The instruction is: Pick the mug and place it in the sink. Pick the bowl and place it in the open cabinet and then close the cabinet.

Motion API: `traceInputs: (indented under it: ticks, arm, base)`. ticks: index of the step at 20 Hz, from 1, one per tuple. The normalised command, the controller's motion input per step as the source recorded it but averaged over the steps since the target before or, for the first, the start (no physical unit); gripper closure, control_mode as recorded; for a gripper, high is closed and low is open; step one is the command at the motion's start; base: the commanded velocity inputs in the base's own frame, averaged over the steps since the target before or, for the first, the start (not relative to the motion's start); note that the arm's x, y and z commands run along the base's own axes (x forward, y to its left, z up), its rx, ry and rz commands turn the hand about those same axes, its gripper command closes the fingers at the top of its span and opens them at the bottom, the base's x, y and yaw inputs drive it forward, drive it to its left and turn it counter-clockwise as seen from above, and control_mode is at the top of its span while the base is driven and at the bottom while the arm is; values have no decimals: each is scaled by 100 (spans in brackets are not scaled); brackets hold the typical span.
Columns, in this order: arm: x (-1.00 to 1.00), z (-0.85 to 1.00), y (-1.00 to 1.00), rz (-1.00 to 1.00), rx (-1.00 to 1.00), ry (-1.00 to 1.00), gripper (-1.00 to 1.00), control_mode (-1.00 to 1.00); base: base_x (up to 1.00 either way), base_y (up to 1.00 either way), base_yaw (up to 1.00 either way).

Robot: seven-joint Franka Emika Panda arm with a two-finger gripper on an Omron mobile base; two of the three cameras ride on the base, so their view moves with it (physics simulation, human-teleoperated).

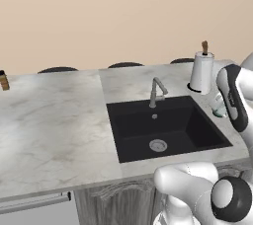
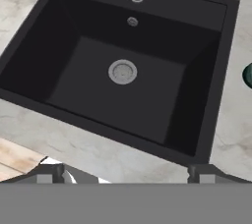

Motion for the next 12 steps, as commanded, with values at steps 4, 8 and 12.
traceInputs:
  ticks: [4, 8, 12]
  arm:
    - [0, -32, -29, 0, -1, 0, -100, -100]
    - [10, -23, -33, -1, 0, 0, -100, -100]
    - [37, -27, -33, -3, 0, 0, -100, -100]
  base:
    - [0, 0, 0]
    - [0, 0, 0]
    - [0, 0, 0]
